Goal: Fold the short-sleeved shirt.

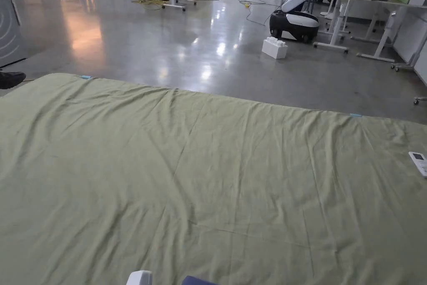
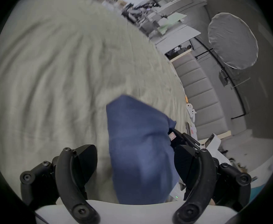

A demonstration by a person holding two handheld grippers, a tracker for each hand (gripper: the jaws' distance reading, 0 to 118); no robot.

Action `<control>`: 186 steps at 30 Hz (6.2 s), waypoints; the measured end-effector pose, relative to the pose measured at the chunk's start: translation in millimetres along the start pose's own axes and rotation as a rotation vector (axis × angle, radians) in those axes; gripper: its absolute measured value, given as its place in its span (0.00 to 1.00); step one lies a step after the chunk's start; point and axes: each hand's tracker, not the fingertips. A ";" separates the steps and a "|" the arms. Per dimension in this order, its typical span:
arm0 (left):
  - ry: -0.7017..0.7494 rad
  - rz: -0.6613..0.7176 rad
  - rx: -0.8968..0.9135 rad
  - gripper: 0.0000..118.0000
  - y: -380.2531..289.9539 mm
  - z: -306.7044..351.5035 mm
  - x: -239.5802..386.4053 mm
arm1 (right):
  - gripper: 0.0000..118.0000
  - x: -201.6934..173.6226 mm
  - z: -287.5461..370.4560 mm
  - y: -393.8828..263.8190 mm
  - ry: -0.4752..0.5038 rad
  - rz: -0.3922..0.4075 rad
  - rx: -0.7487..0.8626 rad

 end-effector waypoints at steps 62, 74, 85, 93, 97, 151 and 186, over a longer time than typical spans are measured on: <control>0.717 0.131 -0.027 0.22 134.5 378.6 -186.2 | 0.00 46.6 70.3 168.9 -0.159 0.103 0.429; 0.979 0.150 0.019 0.35 104.4 322.9 -161.6 | 0.00 31.4 60.1 148.6 -0.106 0.102 0.382; 1.319 -0.118 0.079 0.56 109.6 313.7 -111.5 | 0.00 39.3 66.1 150.4 -0.109 0.102 0.394; 1.140 -0.379 0.345 0.56 79.2 242.9 -34.5 | 0.00 39.9 66.7 148.4 -0.105 0.077 0.398; 0.993 -0.528 0.507 0.56 46.1 186.8 13.6 | 0.00 44.1 59.3 146.3 -0.123 0.049 0.369; 0.714 -0.572 0.990 0.44 2.7 58.6 159.9 | 0.41 53.9 67.0 143.1 -0.184 -0.049 0.452; 0.691 -0.541 0.984 0.87 6.5 75.0 158.1 | 1.00 52.8 70.3 162.1 -0.263 -0.125 0.444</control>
